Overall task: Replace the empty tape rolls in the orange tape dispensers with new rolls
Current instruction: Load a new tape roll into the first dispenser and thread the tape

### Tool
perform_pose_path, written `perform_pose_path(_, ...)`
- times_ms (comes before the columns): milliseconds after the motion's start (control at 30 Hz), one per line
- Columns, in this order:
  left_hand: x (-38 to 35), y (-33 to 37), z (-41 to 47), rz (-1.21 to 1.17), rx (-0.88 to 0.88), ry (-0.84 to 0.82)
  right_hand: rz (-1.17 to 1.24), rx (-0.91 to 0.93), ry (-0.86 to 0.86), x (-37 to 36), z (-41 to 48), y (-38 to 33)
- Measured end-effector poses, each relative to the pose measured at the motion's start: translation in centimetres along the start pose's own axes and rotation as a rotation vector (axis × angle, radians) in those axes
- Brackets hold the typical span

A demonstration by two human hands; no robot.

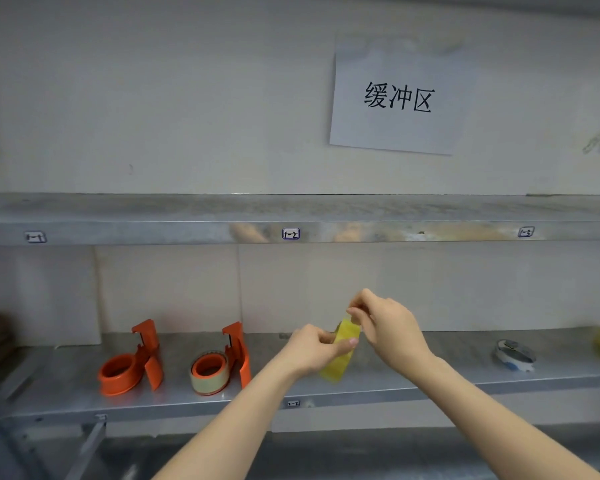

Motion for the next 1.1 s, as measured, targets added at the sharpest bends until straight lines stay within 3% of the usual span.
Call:
perform_pose_path(67, -0.2, -0.2, 0.0, -0.011, 0.008, -0.023, 0.208, -0.102, -0.098, -0.9, 0.4, 1.4)
perform_pose_path(300, 0.7, 0.4, 0.9, 0.046, -0.03, 0.194, 0.252, -0.12, -0.2, -0.7, 1.8, 1.6)
perform_pose_path(467, -0.1, 1.8, 0.9, 0.09, -0.141, 0.151, 0.459, -0.128, -0.303, -1.0, 1.8, 1.5)
perform_pose_path(700, -0.7, 1.7, 1.3, 0.033, -0.118, 0.163, 0.428, -0.068, -0.35, -1.1, 1.9, 1.0)
perform_pose_path(900, -0.8, 1.7, 1.0, 0.231, -0.124, -0.008, 0.247, -0.162, -0.294, -1.1, 2.1, 1.5)
perform_pose_path(1100, 0.0, 0.5, 0.4, 0.306, -0.053, 0.132, 0.243, -0.101, -0.413, -2.0, 1.8, 0.3)
Point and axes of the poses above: each hand's wrist, its own z-axis towards the middle knuckle, its own x-axis out of the back of the hand, y = z × x, the point moved 7 cm from there along z, towards the middle knuckle, and after that the axes turned 4 degrees about -z, right-handed, at the moved point
